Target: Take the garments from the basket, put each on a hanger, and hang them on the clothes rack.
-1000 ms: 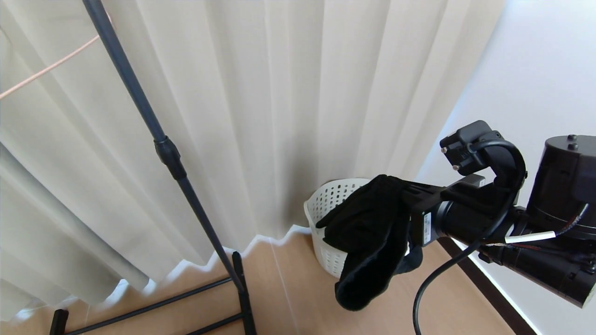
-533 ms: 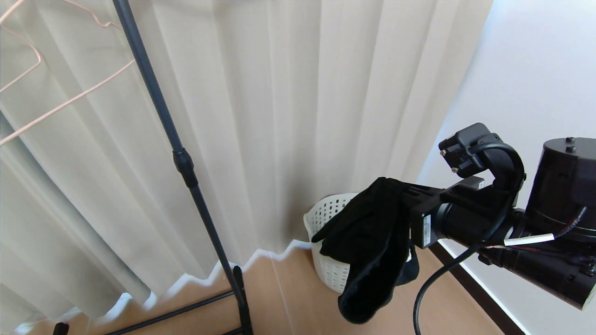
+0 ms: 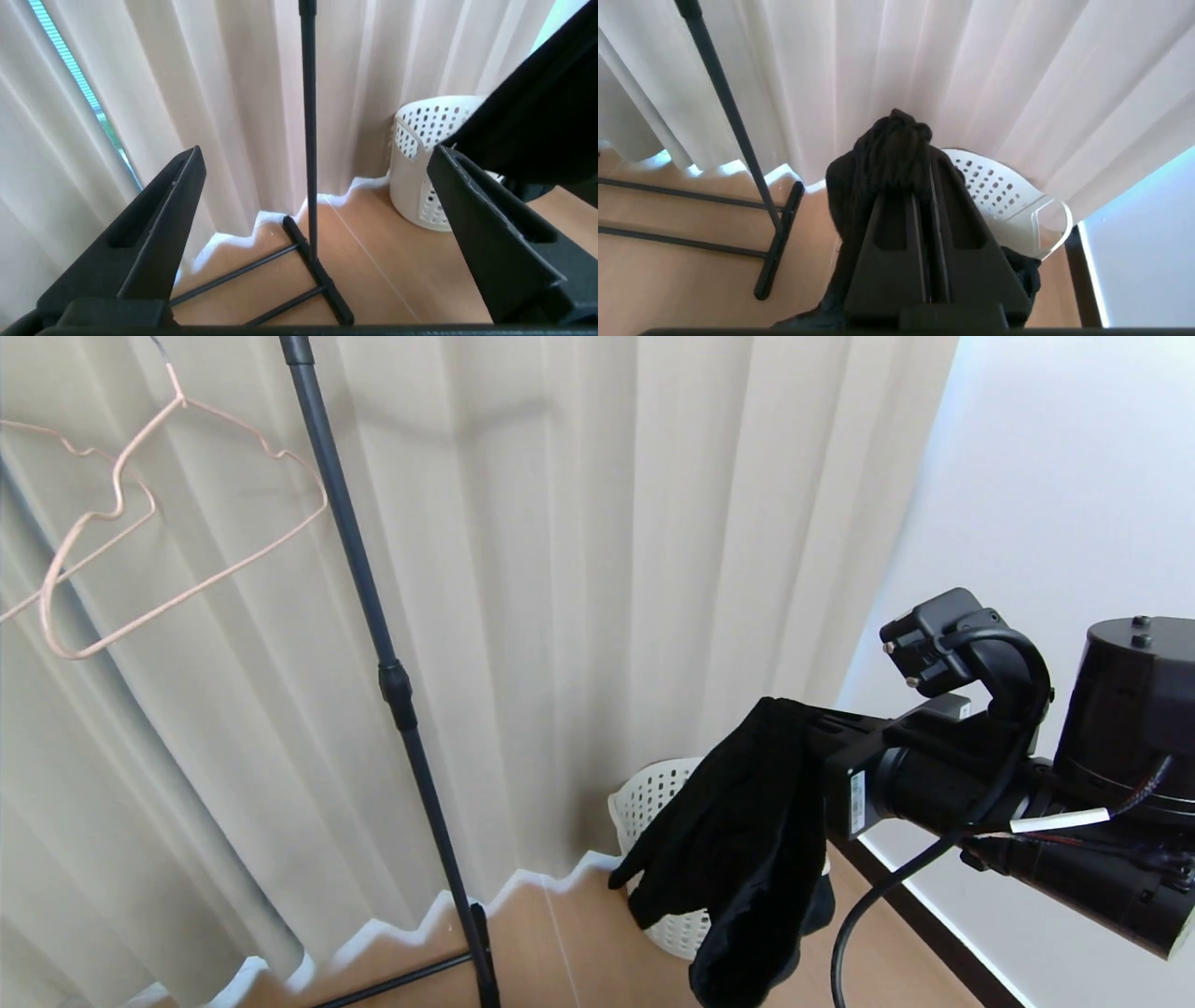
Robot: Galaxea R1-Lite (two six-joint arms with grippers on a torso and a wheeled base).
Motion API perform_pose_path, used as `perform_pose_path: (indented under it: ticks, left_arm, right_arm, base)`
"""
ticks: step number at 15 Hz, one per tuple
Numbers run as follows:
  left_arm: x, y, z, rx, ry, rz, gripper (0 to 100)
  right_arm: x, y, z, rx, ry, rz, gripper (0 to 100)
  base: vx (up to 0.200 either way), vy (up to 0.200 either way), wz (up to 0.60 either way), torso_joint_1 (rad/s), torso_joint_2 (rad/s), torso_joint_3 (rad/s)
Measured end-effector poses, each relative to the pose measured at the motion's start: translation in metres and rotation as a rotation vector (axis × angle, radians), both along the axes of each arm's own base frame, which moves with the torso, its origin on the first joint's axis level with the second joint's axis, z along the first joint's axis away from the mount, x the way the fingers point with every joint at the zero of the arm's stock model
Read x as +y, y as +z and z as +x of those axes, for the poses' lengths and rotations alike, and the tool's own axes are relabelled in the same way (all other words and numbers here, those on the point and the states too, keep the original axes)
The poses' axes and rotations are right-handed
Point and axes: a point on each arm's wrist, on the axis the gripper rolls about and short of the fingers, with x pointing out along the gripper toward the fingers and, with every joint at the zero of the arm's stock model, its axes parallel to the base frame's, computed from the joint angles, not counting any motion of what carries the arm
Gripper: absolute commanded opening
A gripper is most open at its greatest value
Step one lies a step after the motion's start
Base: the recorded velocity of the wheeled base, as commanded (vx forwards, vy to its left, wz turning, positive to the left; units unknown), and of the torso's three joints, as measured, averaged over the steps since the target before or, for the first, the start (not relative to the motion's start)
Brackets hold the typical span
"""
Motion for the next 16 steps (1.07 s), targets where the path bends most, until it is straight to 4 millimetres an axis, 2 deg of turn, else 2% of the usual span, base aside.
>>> perform_pose_path:
  ticks: [7, 16]
  left_arm:
    - [0.0001, 0.0000, 0.0000, 0.000, 0.006, -0.007, 100]
    - [0.0001, 0.0000, -0.0001, -0.001, 0.008, -0.009, 100]
  right_arm:
    - [-0.0023, -0.0020, 0.0011, 0.005, -0.010, -0.006, 0]
    - [-0.0036, -0.0012, 0.0013, -0.027, -0.012, -0.005, 0]
  base:
    - [0.000, 0.000, 0.00, 0.123, -0.42, -0.266]
    - [0.000, 0.000, 0.00, 0.189, -0.52, -0.327]
